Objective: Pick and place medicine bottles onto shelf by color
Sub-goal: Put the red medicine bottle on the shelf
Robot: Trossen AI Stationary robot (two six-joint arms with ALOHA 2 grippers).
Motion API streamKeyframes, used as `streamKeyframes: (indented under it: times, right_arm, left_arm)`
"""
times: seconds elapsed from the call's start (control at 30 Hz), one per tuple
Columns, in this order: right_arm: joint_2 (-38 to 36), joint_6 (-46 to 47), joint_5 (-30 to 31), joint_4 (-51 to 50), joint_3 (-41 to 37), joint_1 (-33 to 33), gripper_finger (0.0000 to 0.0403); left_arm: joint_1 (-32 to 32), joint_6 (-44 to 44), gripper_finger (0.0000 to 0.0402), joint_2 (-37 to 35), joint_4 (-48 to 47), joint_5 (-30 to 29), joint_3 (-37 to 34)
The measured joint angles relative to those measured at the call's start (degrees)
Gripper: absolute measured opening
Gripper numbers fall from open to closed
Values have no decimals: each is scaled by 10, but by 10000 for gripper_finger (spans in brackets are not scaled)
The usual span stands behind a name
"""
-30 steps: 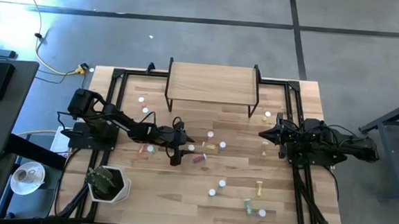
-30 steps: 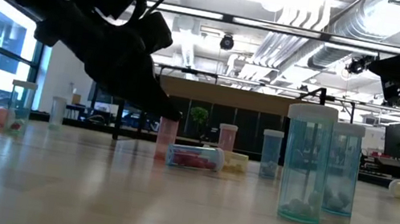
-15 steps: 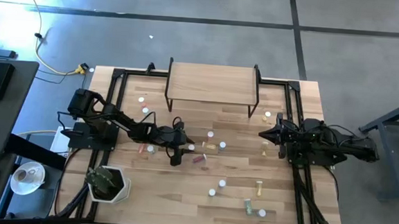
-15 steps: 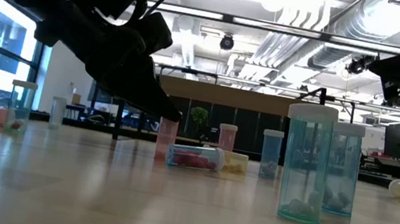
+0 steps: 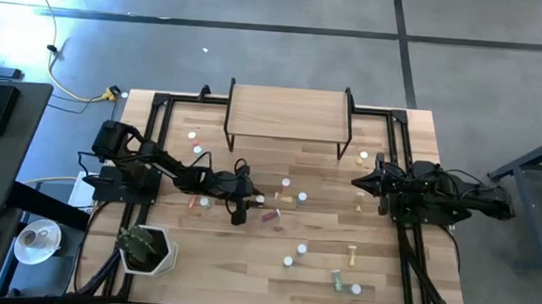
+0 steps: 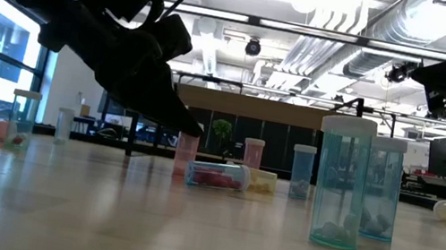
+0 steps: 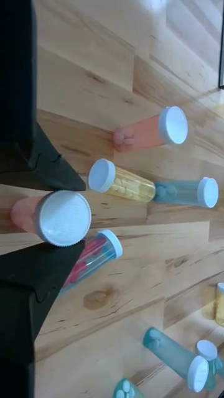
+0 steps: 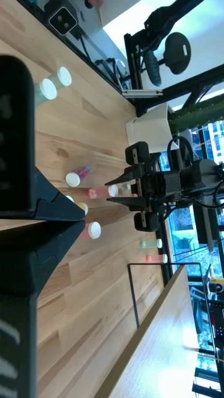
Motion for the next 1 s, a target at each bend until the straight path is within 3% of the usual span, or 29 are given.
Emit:
streamKeyframes:
  times: [0.33, 0.6, 1.0]
  right_arm:
    - [0, 0, 0, 0, 0, 0, 0]
    - [0, 0, 0, 0, 0, 0, 0]
    - [0, 0, 0, -1, 0, 0, 0]
  left_arm:
    - [20, 10, 116, -1, 32, -1, 0]
    - [64, 11, 116, -48, 33, 6, 2]
    - [133, 111, 115, -164, -80, 21, 78]
